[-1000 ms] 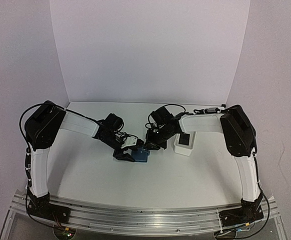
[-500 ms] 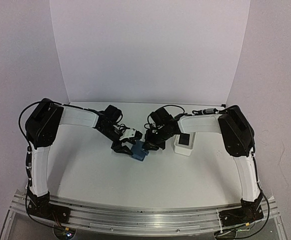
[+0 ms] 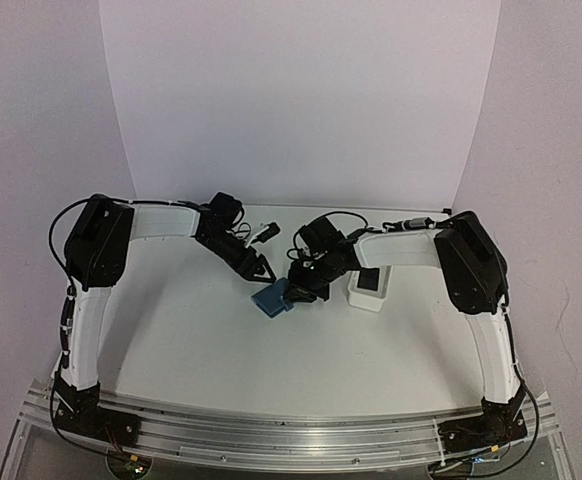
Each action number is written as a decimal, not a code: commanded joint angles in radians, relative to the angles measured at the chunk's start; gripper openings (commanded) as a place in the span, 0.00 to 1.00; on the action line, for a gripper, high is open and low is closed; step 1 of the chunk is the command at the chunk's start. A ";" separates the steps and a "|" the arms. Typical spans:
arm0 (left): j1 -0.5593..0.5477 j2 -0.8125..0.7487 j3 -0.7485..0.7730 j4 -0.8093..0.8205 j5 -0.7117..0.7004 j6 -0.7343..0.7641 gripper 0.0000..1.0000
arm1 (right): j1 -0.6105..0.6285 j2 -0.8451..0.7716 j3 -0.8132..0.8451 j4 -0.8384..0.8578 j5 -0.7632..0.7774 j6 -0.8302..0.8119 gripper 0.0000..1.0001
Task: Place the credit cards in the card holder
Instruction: Close the card holder at the center of the board.
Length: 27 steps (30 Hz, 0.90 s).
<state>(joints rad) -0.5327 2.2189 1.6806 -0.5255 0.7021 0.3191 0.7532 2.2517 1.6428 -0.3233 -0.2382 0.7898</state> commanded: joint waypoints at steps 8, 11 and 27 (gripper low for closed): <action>0.017 0.178 0.167 -0.255 -0.024 -0.347 0.65 | 0.008 0.039 -0.008 0.004 0.024 0.019 0.14; 0.026 0.192 0.130 -0.248 0.066 -0.413 0.59 | 0.008 0.045 -0.019 0.019 0.024 0.029 0.13; 0.022 0.239 0.053 -0.120 0.363 -0.565 0.28 | 0.008 0.051 -0.073 0.067 0.029 0.059 0.07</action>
<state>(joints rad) -0.4889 2.4233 1.7714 -0.6819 1.0222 -0.2089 0.7528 2.2589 1.6024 -0.2306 -0.2325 0.8391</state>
